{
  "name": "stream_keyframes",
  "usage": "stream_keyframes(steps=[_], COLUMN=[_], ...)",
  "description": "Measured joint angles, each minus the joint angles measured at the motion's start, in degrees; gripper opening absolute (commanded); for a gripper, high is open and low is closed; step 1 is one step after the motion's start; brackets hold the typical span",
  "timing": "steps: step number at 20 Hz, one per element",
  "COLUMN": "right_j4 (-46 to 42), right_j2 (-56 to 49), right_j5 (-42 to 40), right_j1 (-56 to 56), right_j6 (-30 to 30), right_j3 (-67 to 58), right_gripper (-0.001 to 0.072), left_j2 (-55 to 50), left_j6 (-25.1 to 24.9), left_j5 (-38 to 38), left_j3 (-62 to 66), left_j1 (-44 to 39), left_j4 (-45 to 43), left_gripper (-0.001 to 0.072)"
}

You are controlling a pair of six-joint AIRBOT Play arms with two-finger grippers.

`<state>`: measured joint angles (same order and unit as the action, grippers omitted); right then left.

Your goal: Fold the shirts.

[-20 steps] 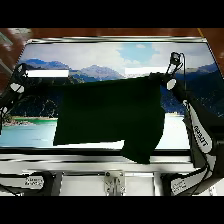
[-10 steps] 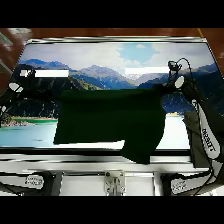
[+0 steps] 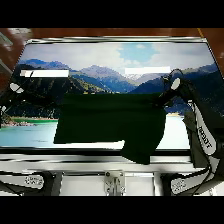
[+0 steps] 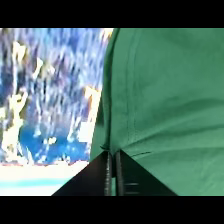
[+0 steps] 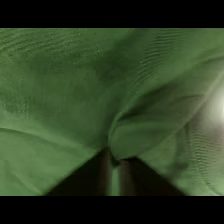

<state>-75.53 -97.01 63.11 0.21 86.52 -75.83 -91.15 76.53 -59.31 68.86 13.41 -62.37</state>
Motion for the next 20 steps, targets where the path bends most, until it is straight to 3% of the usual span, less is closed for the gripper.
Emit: stream_keyframes(steps=[1,5,8,10,14,20], right_j4=[0.1,-2.3,-8.4,-10.0,-3.1,9.2], right_j2=[0.0,3.4,9.4,13.7,22.3,28.7], right_j5=[0.5,4.5,11.1,16.5,21.5,16.4], right_j1=[0.1,-0.5,-3.9,-8.3,-18.9,-25.1], right_j6=[0.4,-0.3,-1.4,-2.6,-6.2,-8.6], right_j3=[0.0,-1.9,-2.9,-1.0,9.7,22.8], right_gripper=[0.053,0.0528,0.0526,0.0527,0.0527,0.0526], left_j2=[-0.1,0.6,3.9,7.6,16.0,20.1], left_j6=[0.6,0.9,-2.1,-4.2,-8.3,-13.5], left_j5=[-0.7,-7.6,-16.5,-21.1,-22.6,-16.6], left_j3=[0.1,1.7,1.0,-3.3,-19.4,-35.1], left_j1=[0.1,2.0,5.7,9.2,17.8,22.8], left_j4=[0.0,-1.0,-2.3,-2.8,-2.3,3.0], left_gripper=[0.0454,0.0452,0.047,0.063,0.0645,0.0643])
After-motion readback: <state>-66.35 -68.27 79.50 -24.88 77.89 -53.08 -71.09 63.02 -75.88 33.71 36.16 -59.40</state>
